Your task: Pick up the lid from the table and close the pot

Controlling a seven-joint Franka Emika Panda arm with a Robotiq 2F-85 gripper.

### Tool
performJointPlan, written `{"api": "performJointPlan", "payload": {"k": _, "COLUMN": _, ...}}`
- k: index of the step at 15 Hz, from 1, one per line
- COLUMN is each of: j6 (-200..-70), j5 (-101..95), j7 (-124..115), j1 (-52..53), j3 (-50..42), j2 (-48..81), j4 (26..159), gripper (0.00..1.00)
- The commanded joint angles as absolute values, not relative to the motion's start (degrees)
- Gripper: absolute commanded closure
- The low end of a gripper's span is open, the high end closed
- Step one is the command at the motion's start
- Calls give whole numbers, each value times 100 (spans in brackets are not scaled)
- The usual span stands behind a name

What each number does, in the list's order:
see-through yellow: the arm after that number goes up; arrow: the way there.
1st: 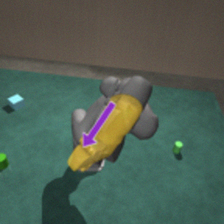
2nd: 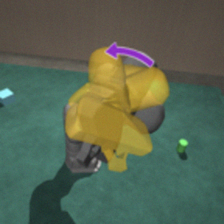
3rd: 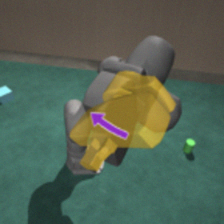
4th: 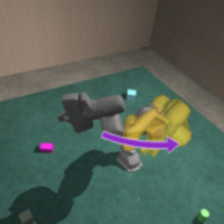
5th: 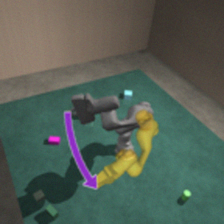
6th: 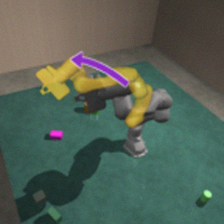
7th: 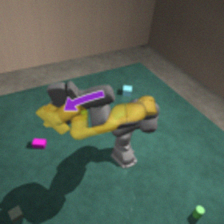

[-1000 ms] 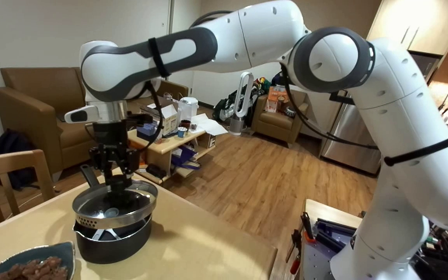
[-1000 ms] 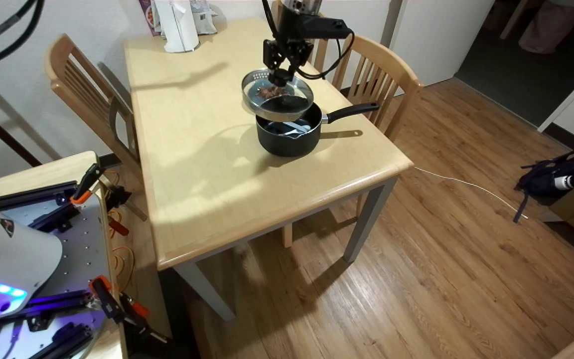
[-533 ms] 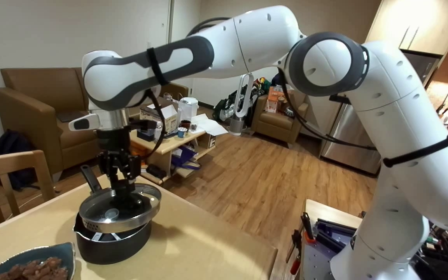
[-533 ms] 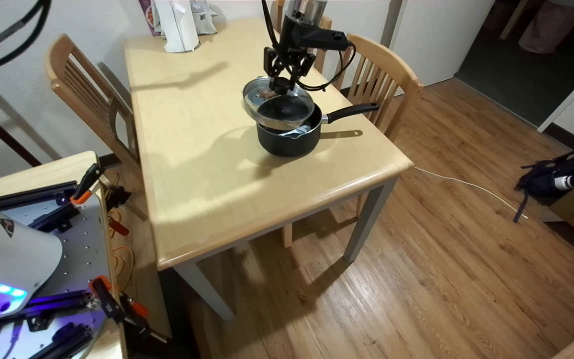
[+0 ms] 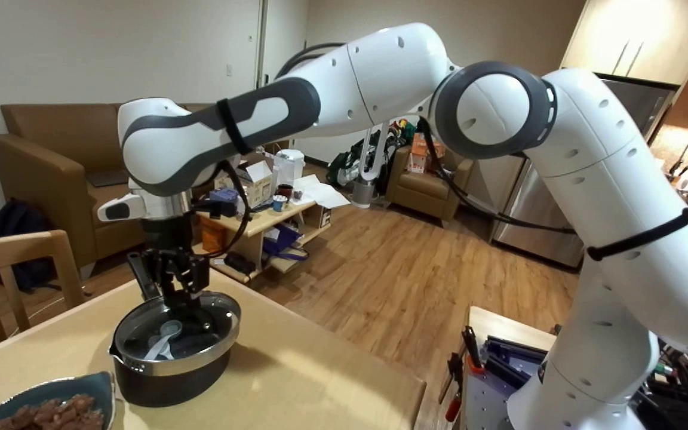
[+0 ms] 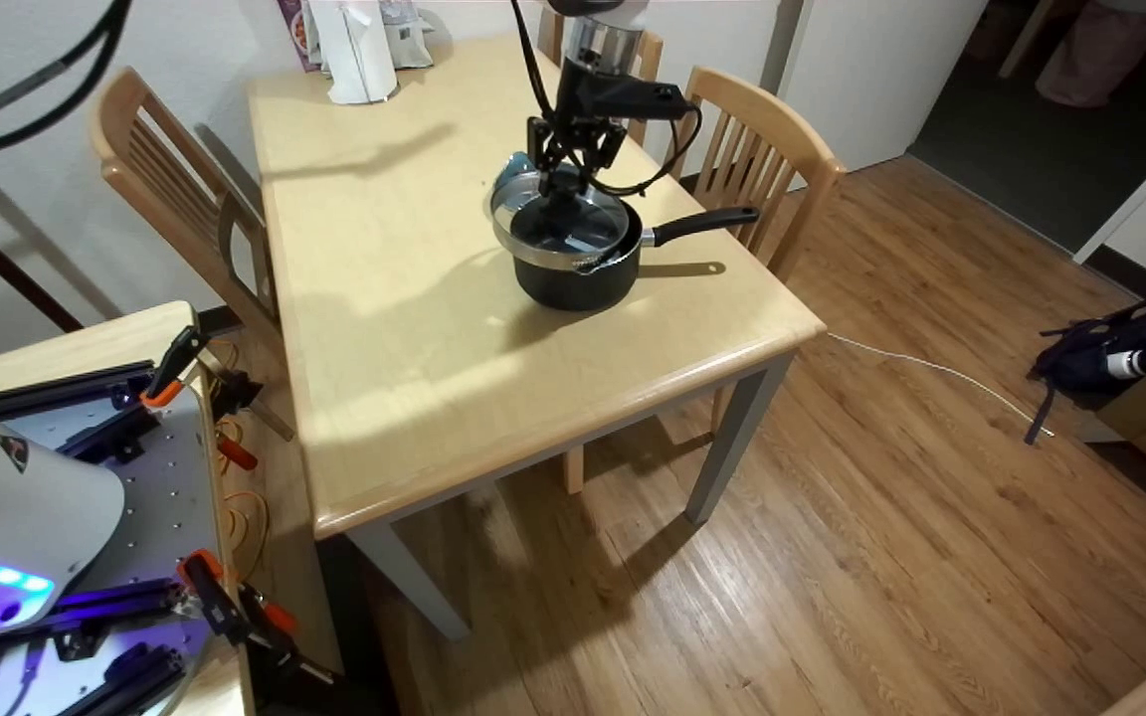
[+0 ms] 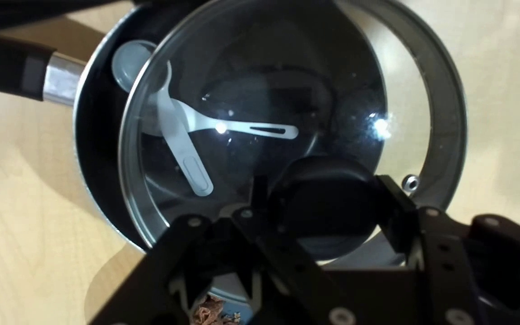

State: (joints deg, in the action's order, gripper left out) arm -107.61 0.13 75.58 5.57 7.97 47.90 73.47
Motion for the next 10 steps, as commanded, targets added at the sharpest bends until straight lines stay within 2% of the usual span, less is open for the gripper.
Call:
{"api": "performJointPlan", "payload": {"k": 1, "j6": -11192, "j5": -287, "j7": 7375, "j1": 636, "j3": 780, "j2": 4780, "j4": 7432, "gripper": 66}}
{"api": "performJointPlan", "payload": {"k": 10, "j6": -11729, "j5": -297, "j7": 7435, "j1": 525, "j3": 915, "j2": 4897, "j4": 7615, "gripper": 66}}
